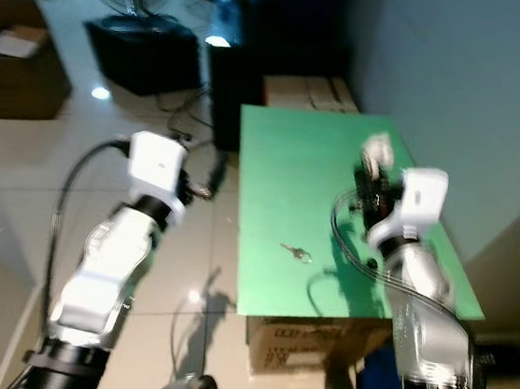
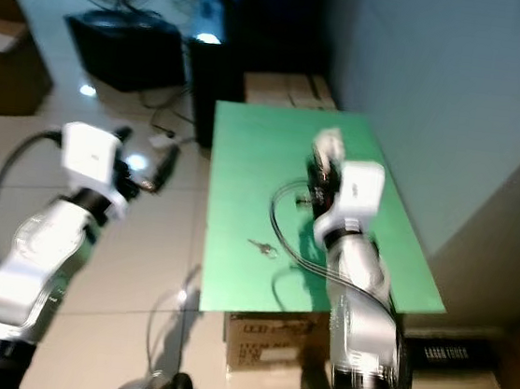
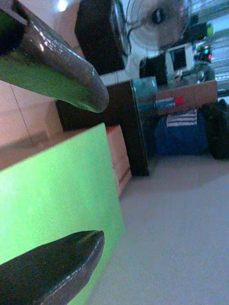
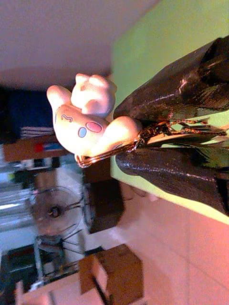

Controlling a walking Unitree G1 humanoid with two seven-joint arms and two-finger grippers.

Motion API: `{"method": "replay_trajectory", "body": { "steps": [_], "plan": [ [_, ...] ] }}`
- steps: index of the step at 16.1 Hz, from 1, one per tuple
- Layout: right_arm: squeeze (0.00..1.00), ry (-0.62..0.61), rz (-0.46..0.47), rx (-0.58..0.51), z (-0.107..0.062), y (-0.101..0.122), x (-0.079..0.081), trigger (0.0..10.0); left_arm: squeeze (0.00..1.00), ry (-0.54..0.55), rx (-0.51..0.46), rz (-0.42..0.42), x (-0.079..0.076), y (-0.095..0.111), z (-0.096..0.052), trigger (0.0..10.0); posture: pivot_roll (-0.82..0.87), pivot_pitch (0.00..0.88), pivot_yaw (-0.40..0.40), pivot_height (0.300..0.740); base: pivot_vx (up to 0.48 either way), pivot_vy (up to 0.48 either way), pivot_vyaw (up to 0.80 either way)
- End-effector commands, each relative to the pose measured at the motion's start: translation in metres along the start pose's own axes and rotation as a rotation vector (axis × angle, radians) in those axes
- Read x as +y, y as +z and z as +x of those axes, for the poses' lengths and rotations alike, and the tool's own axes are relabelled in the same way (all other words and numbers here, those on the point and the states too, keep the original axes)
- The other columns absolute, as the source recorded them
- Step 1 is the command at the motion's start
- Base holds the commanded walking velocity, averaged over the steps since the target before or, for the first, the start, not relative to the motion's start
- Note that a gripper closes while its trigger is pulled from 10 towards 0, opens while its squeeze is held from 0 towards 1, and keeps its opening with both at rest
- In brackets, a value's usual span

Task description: Hang keys on a hook

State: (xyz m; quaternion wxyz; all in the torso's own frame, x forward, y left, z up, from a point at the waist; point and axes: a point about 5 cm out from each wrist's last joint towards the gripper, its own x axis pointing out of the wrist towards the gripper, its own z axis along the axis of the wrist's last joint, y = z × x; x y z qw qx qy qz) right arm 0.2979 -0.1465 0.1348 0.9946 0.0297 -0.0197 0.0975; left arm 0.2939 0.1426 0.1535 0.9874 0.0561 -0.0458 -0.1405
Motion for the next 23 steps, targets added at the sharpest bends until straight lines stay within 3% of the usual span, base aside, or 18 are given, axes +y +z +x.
{"method": "replay_trajectory", "body": {
  "steps": [1,5,9,14,17,23],
  "plan": [
    [0.0,0.012,-0.043,-0.029,0.001,0.007,0.006,10.0,0.0,0.0,0.022,0.04,0.001,-0.005,0.0,10.0,-0.05,0.0,0.067,0.74,0.0,0.0,0.0],
    [0.0,0.078,-0.133,0.035,-0.006,-0.003,0.011,10.0,0.0,0.004,0.03,0.018,-0.007,-0.014,-0.003,10.0,-0.05,0.0,0.056,0.74,0.0,0.0,0.0],
    [0.0,0.12,-0.117,0.075,-0.004,-0.011,0.018,10.0,0.0,-0.007,0.008,0.042,-0.011,-0.014,-0.002,10.0,-0.04,0.0,0.016,0.74,0.0,0.0,0.8],
    [0.0,0.206,-0.172,0.127,0.003,-0.023,0.03,10.0,0.0,-0.021,0.02,0.041,-0.007,-0.017,-0.001,10.0,-0.02,0.0,-0.013,0.74,0.0,0.0,0.8],
    [0.0,0.228,-0.148,0.126,0.008,-0.024,0.039,10.0,0.0,0.038,0.05,0.024,0.0,-0.022,-0.004,10.0,-0.01,0.0,-0.029,0.74,0.0,0.0,0.8],
    [0.0,0.31,-0.052,0.098,-0.003,-0.02,0.033,10.0,0.0,0.072,0.038,0.051,-0.001,-0.025,-0.013,10.0,-0.01,0.0,-0.044,0.74,0.0,0.0,0.8]
  ]
}}
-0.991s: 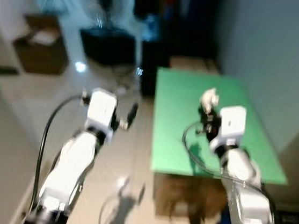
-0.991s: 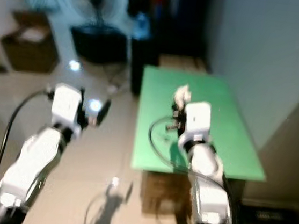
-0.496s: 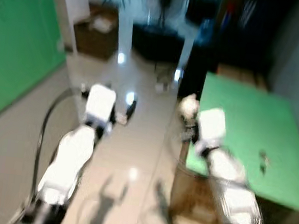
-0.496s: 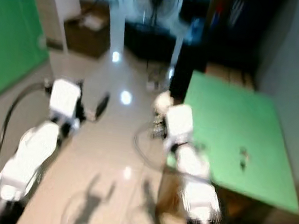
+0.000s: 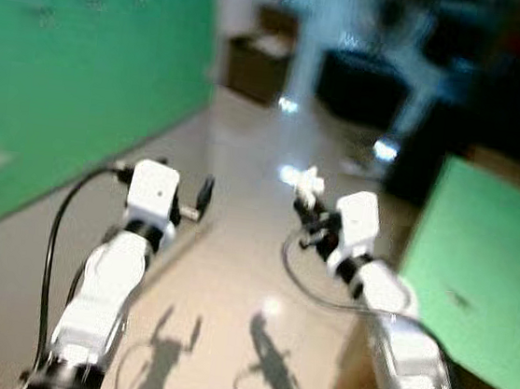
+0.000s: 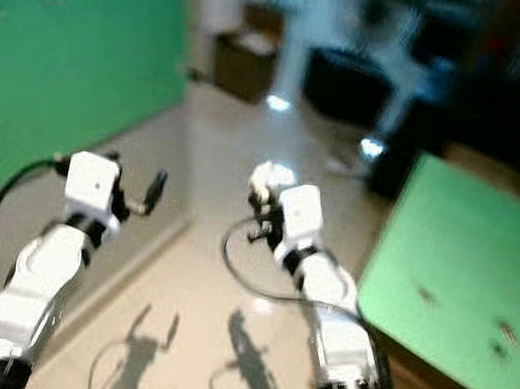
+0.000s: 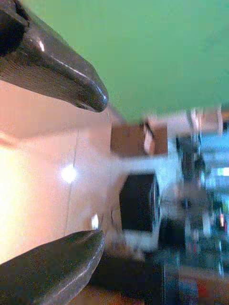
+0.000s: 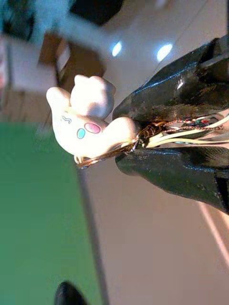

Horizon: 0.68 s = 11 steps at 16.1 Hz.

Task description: Hang keys on a hook

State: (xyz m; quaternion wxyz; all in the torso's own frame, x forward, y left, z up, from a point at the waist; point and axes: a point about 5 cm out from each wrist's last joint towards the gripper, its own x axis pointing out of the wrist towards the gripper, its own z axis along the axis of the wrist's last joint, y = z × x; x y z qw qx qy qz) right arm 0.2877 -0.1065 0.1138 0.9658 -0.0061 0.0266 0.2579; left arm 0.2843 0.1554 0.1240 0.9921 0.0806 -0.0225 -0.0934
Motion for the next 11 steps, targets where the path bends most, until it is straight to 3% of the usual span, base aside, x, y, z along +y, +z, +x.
{"method": "replay_trajectory", "body": {
  "steps": [1,5,9,11],
  "plan": [
    [0.0,-0.026,-0.008,-0.001,-0.004,0.002,-0.009,10.0,0.0,-0.014,-0.025,0.011,-0.008,0.006,0.002,10.0,0.0,0.0,-0.051,0.74,0.0,0.0,0.8],
    [0.0,-0.099,0.008,0.055,-0.006,-0.012,-0.014,10.0,0.0,0.039,-0.017,0.034,-0.001,0.004,-0.002,10.0,0.04,0.0,-0.083,0.74,0.0,0.0,0.8],
    [0.0,-0.105,-0.02,0.04,0.001,-0.007,-0.012,10.0,0.0,0.052,-0.005,0.015,-0.001,0.004,0.0,10.0,0.02,0.0,-0.063,0.74,0.0,-0.381,0.8],
    [0.0,-0.134,-0.028,0.049,-0.005,-0.009,-0.016,10.0,0.0,0.027,-0.003,0.036,-0.007,0.005,0.005,10.0,0.01,0.0,-0.052,0.74,0.0,-0.472,0.8]
  ]
}}
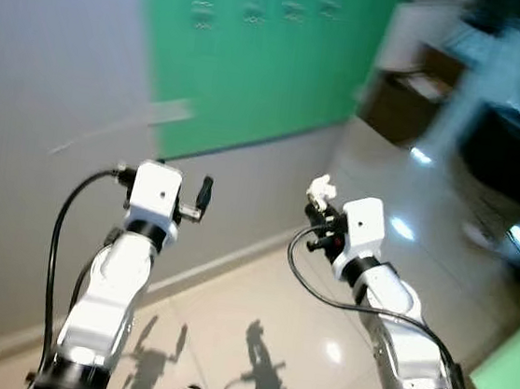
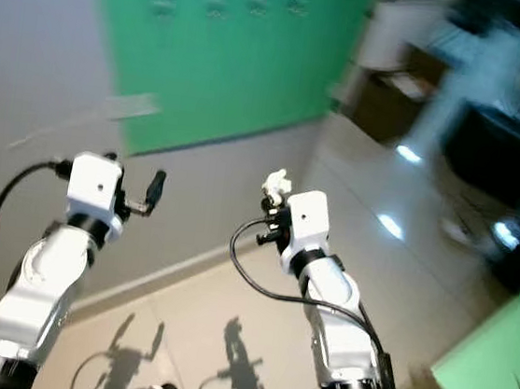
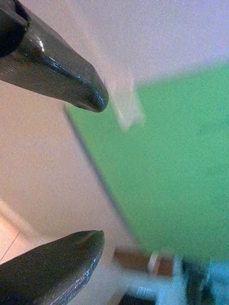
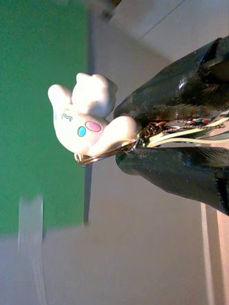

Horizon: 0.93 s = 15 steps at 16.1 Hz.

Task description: Hang keys on a hook

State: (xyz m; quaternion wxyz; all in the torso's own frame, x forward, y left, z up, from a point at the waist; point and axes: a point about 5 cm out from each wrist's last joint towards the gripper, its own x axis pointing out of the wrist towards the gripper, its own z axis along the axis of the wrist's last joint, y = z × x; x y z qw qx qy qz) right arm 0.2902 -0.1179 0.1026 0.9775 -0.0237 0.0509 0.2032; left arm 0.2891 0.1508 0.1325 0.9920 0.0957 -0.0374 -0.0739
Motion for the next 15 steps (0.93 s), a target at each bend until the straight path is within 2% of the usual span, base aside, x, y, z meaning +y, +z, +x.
{"method": "replay_trajectory", "body": {
  "steps": [1,4,6,7,9,11,13,15],
  "plan": [
    [0.0,-0.028,-0.014,-0.004,-0.003,0.001,-0.007,10.0,0.0,-0.012,0.021,0.001,-0.006,-0.003,0.0,10.0,0.01,0.0,-0.054,0.74,0.0,-0.472,0.8],
    [0.0,-0.055,-0.009,-0.001,0.001,0.002,-0.013,10.0,0.0,0.018,0.025,0.013,0.0,-0.003,-0.001,10.0,0.04,0.0,-0.073,0.74,0.0,-0.475,0.8],
    [0.0,-0.054,-0.012,-0.005,0.006,0.003,-0.013,10.0,0.0,0.047,0.026,0.001,0.005,-0.003,-0.002,10.0,0.05,0.0,-0.08,0.74,0.0,0.0,0.8],
    [0.0,-0.072,-0.02,-0.013,0.01,0.006,-0.015,10.0,0.0,0.071,0.026,-0.035,0.01,-0.002,-0.001,10.0,0.04,0.0,-0.067,0.74,0.0,0.0,0.8],
    [0.0,-0.121,-0.026,-0.021,0.009,0.01,-0.02,10.0,0.0,0.064,0.044,-0.041,0.012,-0.003,0.004,10.0,0.02,0.0,-0.054,0.74,0.0,0.0,0.8],
    [0.0,-0.207,-0.003,-0.014,0.001,0.005,-0.026,10.0,0.0,0.006,0.028,-0.036,0.003,-0.002,0.006,10.0,0.0,0.0,-0.04,0.74,0.0,0.0,0.0],
    [0.0,-0.281,0.023,0.011,-0.007,-0.006,-0.031,10.0,0.0,-0.067,0.021,-0.02,-0.006,-0.001,0.007,10.0,0.0,0.0,-0.018,0.74,0.289,0.0,0.0],
    [0.0,-0.346,0.057,0.012,-0.012,-0.01,-0.034,10.0,0.0,-0.083,0.022,-0.019,-0.005,0.0,0.01,10.0,-0.01,0.0,0.003,0.74,0.368,0.0,0.0]
  ]
}}
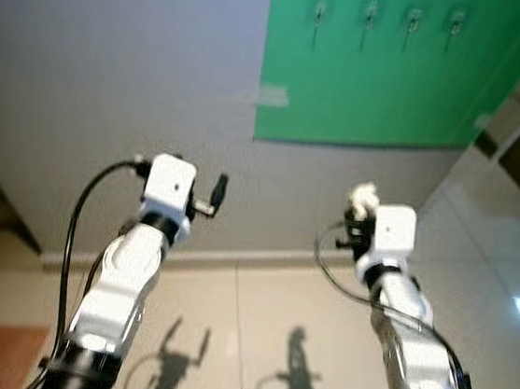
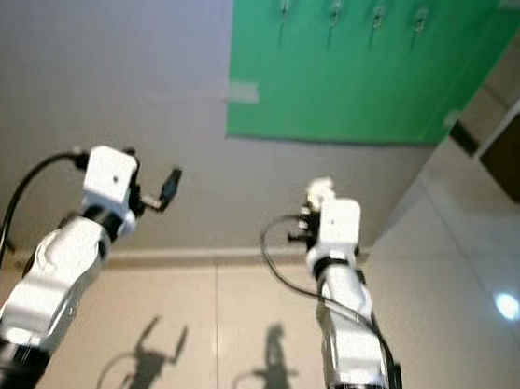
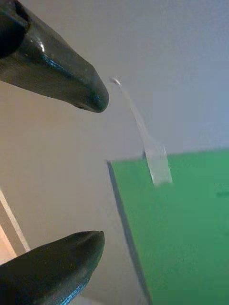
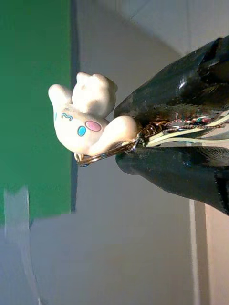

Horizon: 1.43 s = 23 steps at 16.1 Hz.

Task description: Hang keys on a hook

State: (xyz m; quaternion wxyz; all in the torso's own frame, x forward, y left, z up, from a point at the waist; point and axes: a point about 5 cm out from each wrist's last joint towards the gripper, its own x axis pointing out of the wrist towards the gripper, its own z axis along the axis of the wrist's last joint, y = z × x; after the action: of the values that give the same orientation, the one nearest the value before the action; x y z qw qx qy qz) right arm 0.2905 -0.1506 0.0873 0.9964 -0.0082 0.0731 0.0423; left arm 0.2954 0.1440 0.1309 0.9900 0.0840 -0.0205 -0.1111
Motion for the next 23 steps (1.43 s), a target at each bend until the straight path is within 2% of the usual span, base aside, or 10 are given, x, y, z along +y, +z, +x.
{"method": "replay_trajectory", "body": {
  "steps": [1,2,5,13,17,23],
  "plan": [
    [0.0,-0.03,0.016,-0.033,-0.001,0.008,-0.005,10.0,0.0,-0.007,-0.002,0.01,0.002,0.001,0.003,10.0,-0.01,0.0,0.017,0.74,0.39,0.0,0.0],
    [0.0,-0.05,0.036,-0.042,-0.003,0.009,-0.006,10.0,0.0,-0.013,-0.006,0.01,0.005,0.003,0.003,10.0,-0.02,0.0,0.037,0.74,0.398,0.0,0.0],
    [0.0,-0.013,0.022,-0.044,-0.004,0.006,-0.001,10.0,0.0,-0.015,-0.008,0.009,0.008,0.002,0.003,10.0,-0.01,0.0,0.048,0.74,0.411,0.0,0.0],
    [0.0,0.116,-0.043,-0.065,0.007,0.016,0.019,10.0,0.0,0.009,-0.017,-0.009,0.012,0.002,-0.001,10.0,0.02,0.0,0.001,0.74,0.413,0.0,0.0],
    [0.0,0.138,-0.059,-0.064,0.011,0.016,0.02,10.0,0.0,0.044,-0.022,-0.006,0.017,0.002,-0.001,10.0,0.02,0.0,-0.005,0.74,0.435,0.0,0.8],
    [0.0,0.155,-0.073,-0.078,0.009,0.017,0.015,10.0,0.0,0.024,-0.02,-0.007,0.01,-0.001,-0.001,10.0,0.0,0.0,-0.004,0.74,0.438,0.0,0.67]
  ]
}}
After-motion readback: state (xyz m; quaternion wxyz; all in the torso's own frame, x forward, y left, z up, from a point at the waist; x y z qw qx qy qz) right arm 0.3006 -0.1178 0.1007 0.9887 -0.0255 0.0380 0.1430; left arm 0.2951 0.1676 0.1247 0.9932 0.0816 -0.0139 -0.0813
